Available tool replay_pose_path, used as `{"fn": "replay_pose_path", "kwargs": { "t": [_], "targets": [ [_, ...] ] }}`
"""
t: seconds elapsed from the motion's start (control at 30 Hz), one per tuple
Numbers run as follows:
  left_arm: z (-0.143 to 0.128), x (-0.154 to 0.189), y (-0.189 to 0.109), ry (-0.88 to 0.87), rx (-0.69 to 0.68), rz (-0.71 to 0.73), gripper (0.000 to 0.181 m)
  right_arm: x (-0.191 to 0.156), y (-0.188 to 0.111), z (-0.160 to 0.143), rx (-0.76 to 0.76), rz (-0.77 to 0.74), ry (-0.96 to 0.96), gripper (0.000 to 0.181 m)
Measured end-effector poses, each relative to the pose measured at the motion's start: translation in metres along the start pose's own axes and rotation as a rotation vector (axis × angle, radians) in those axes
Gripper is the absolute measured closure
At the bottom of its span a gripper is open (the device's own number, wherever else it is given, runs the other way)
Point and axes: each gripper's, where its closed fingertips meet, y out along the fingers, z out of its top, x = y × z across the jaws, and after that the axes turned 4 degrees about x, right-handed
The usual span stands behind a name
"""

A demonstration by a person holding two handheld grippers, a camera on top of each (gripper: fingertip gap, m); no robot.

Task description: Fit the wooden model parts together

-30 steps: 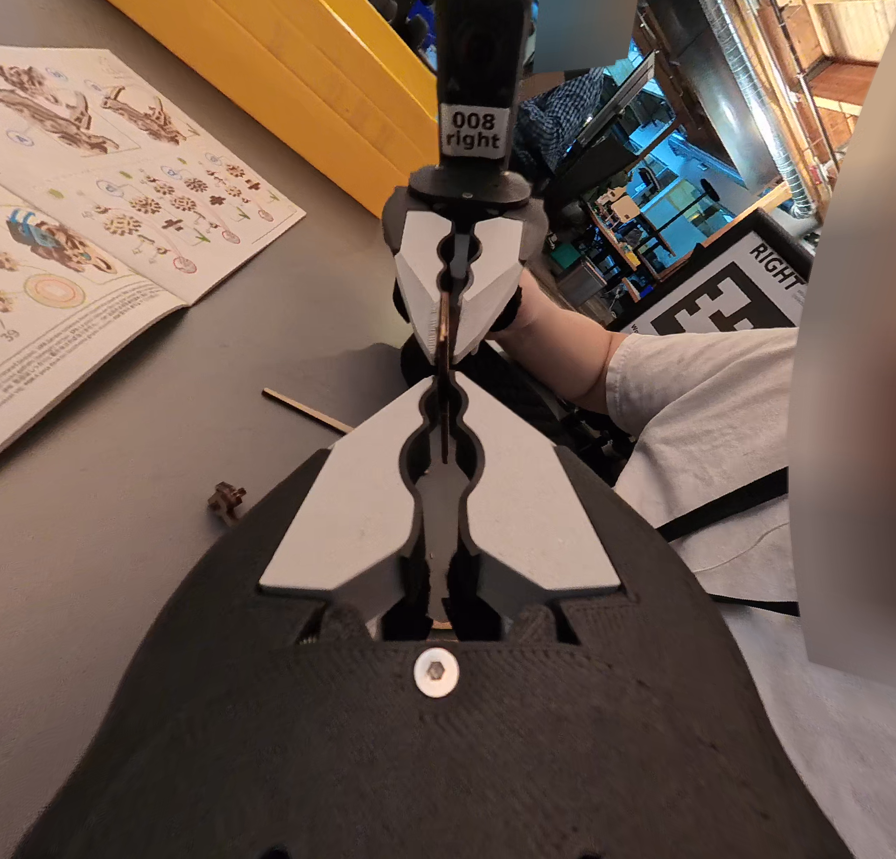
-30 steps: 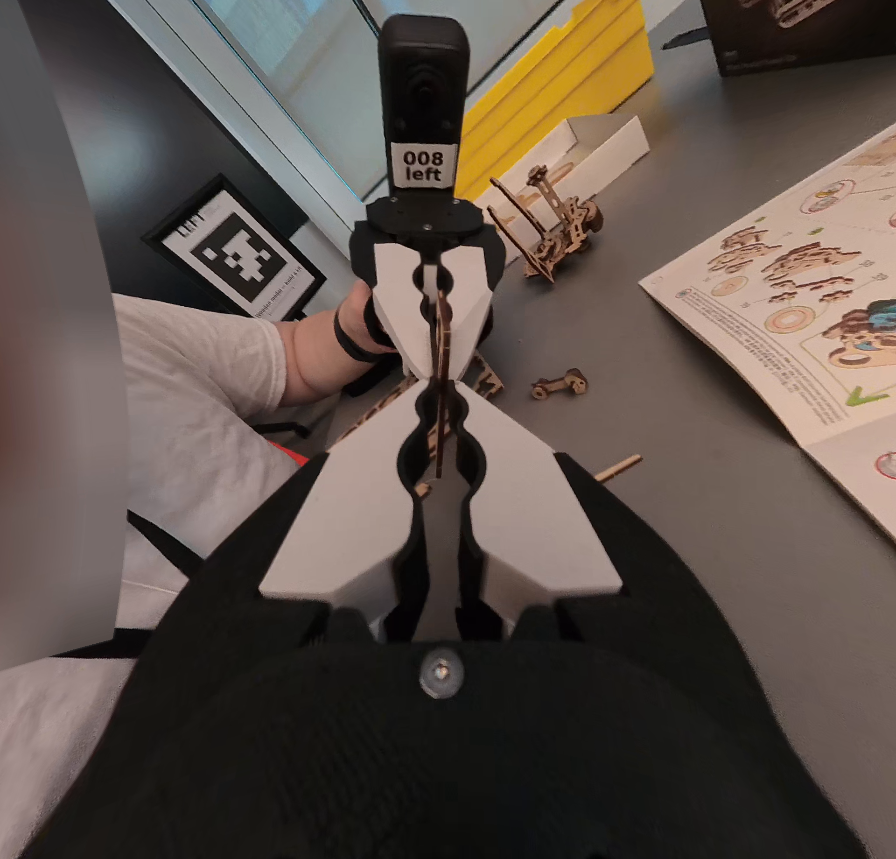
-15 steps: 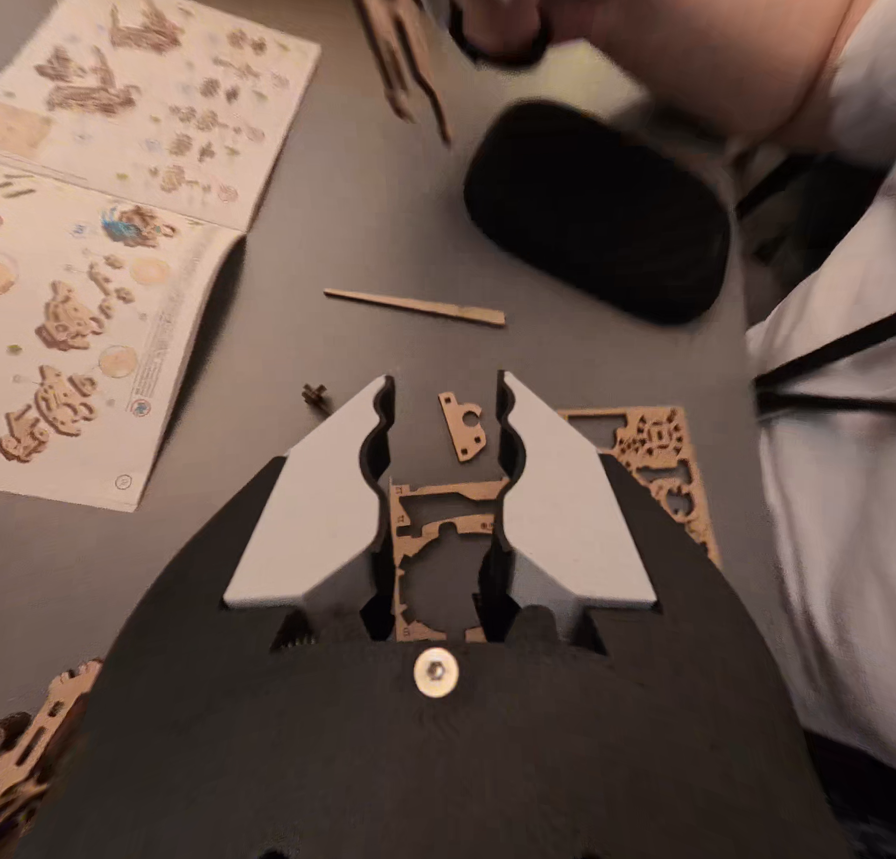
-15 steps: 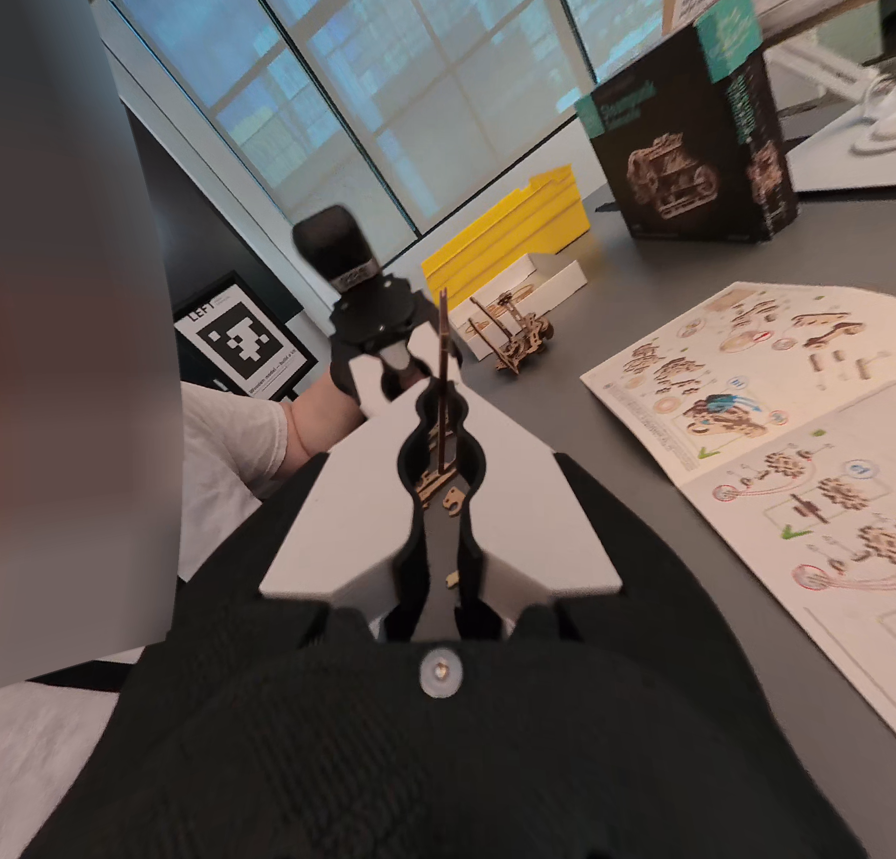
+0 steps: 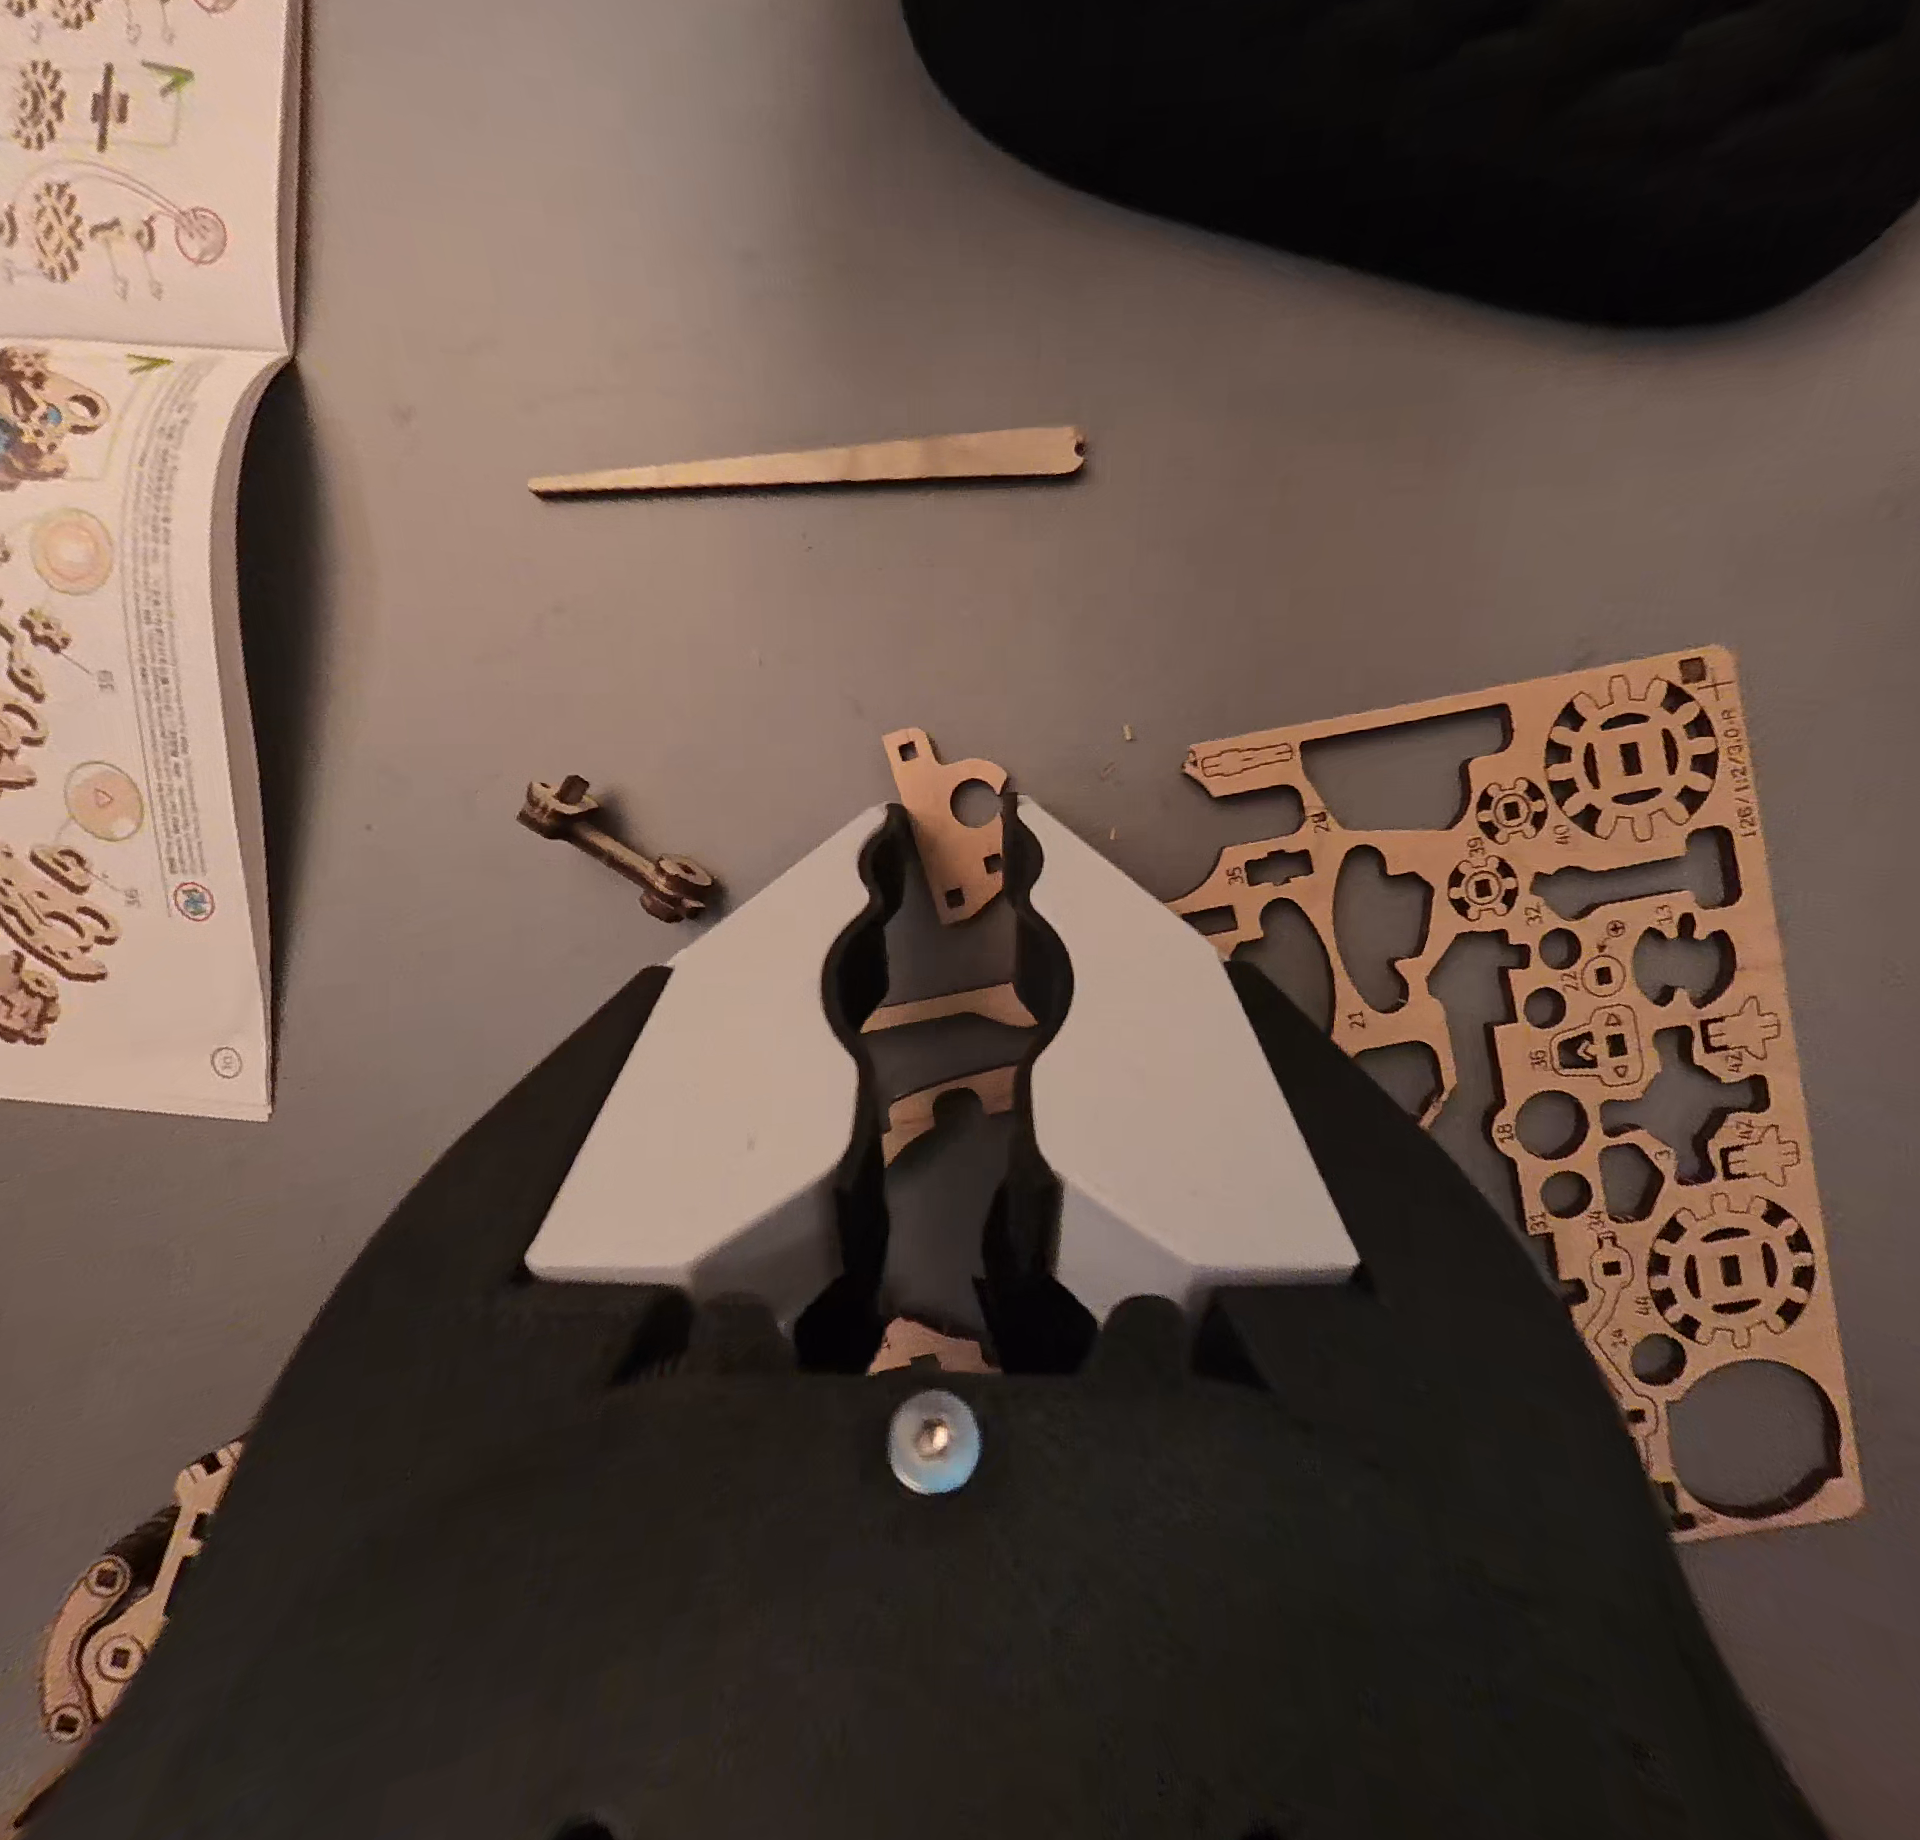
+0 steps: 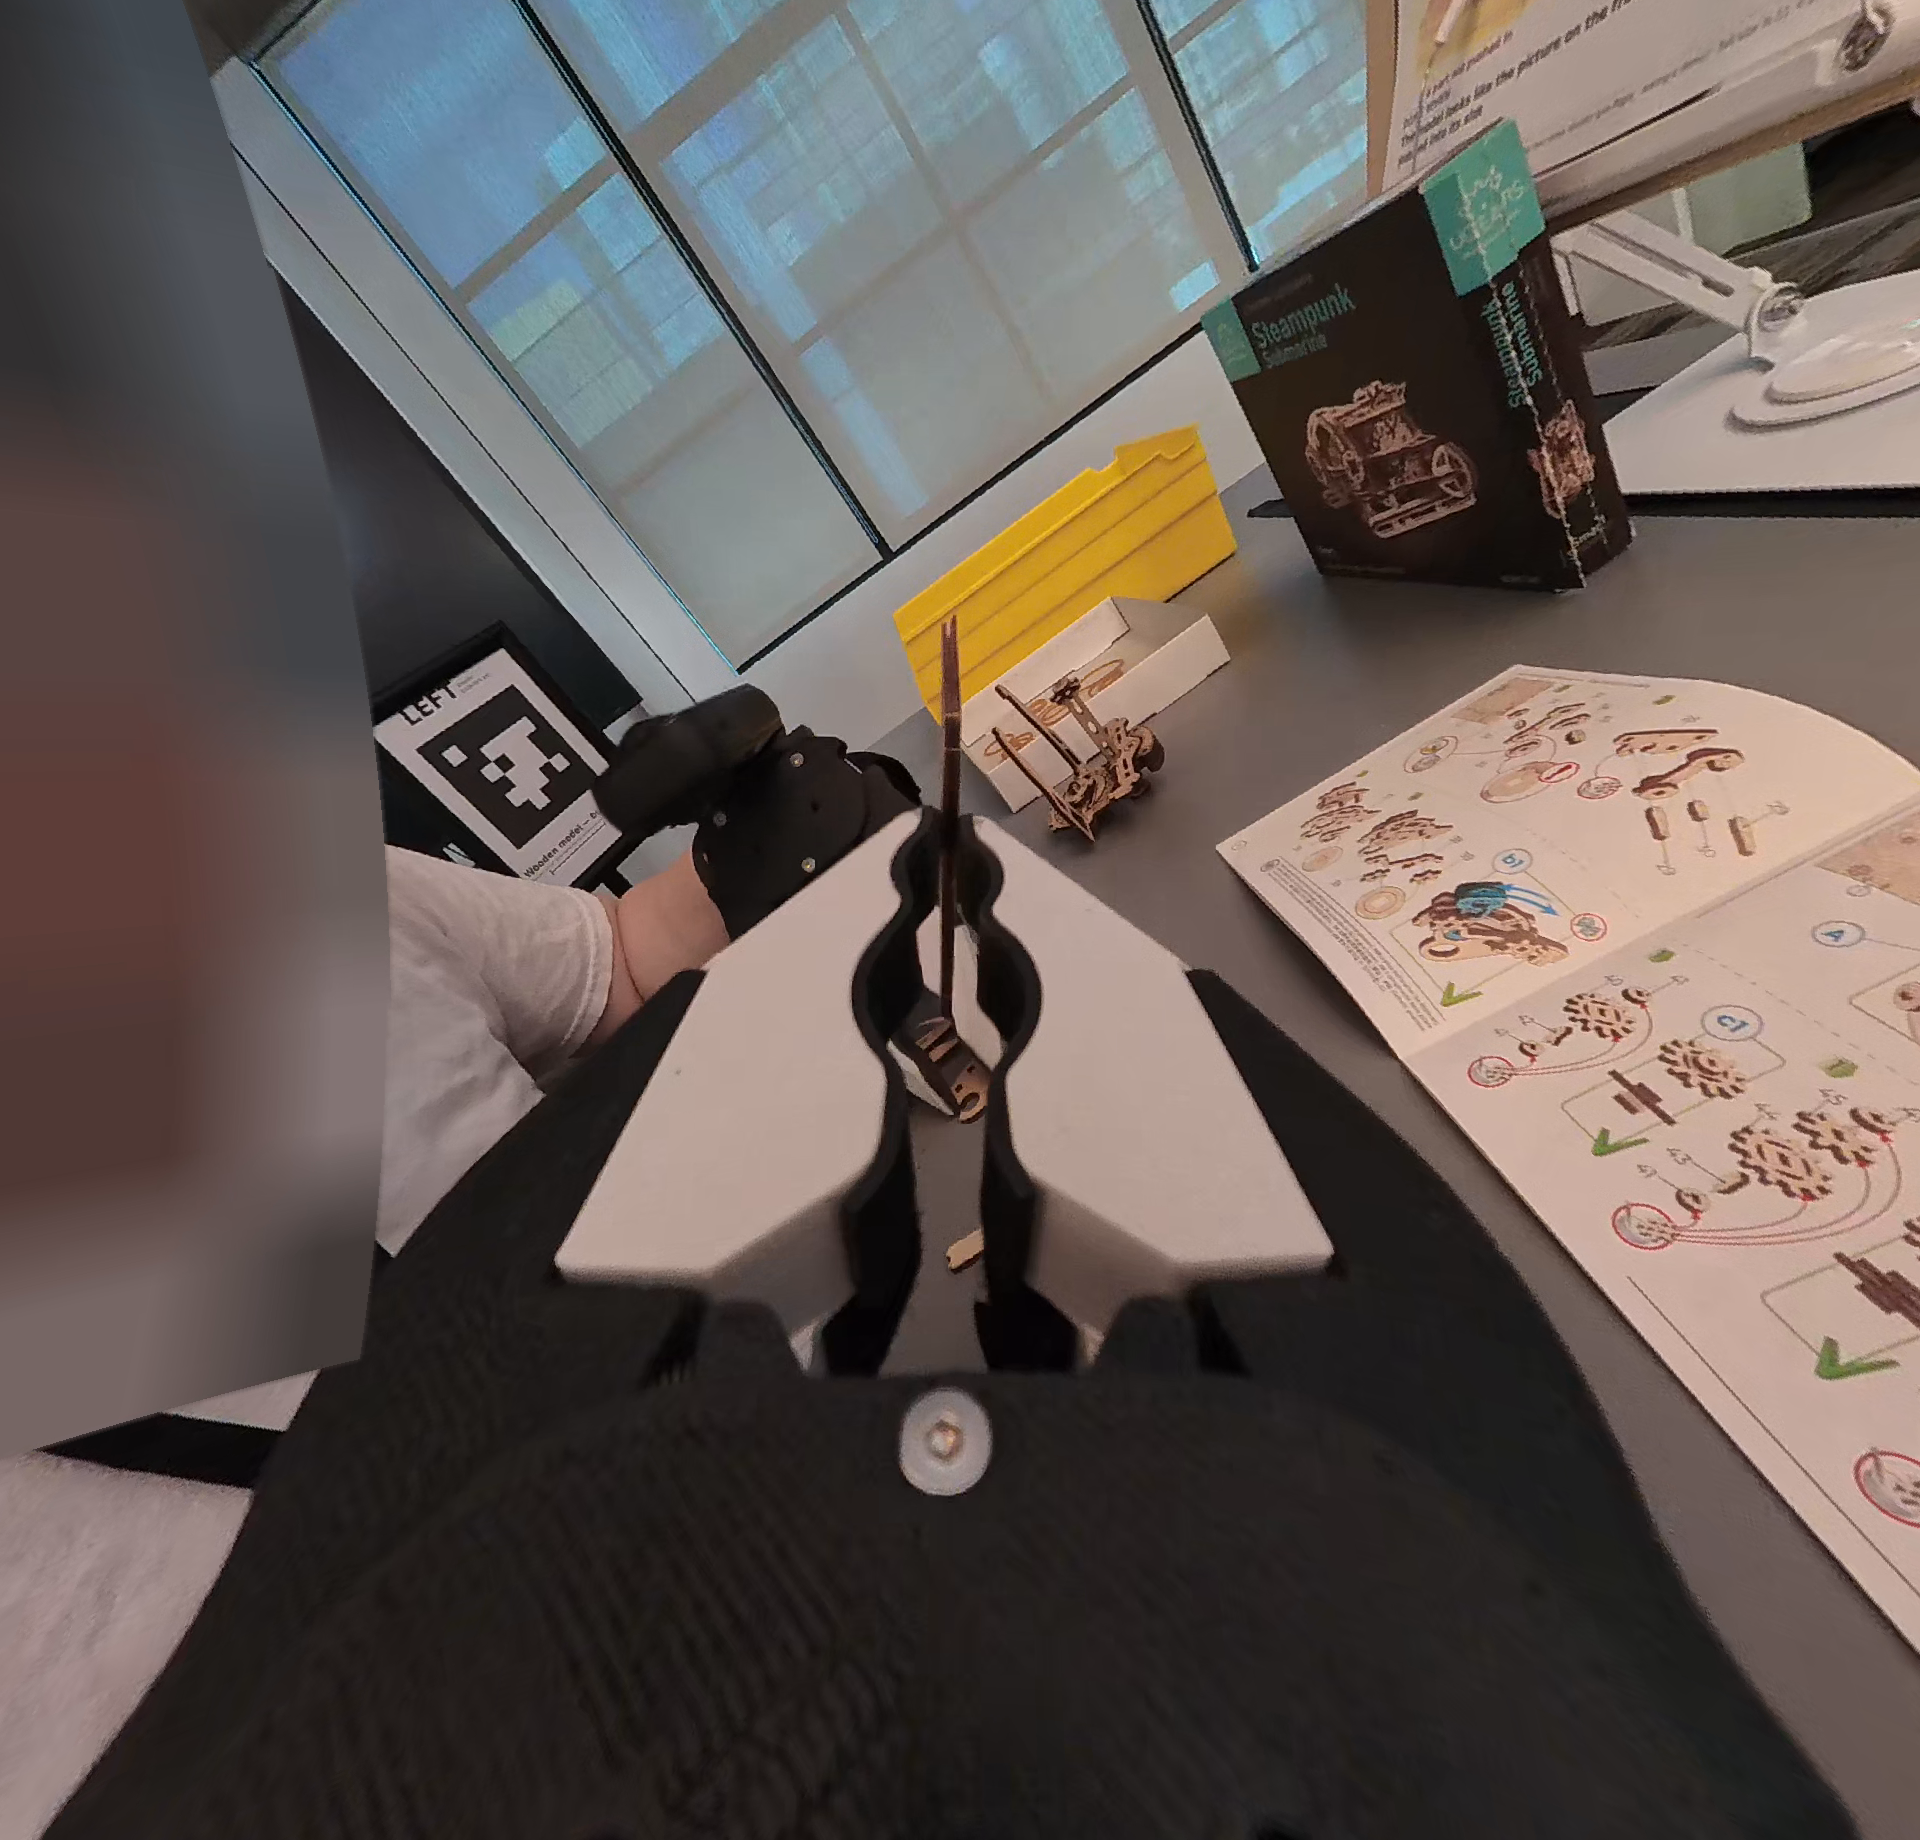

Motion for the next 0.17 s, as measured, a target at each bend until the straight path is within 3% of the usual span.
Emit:
{"fn": "replay_pose_path", "kwargs": {
  "t": [0.17],
  "targets": [
    [0.0037, -0.0066, 0.0017, -0.046, 0.024, 0.014, 0.165, -0.0011, -0.0054, 0.0091, 0.026, -0.01, -0.019, 0.181]
  ]
}}
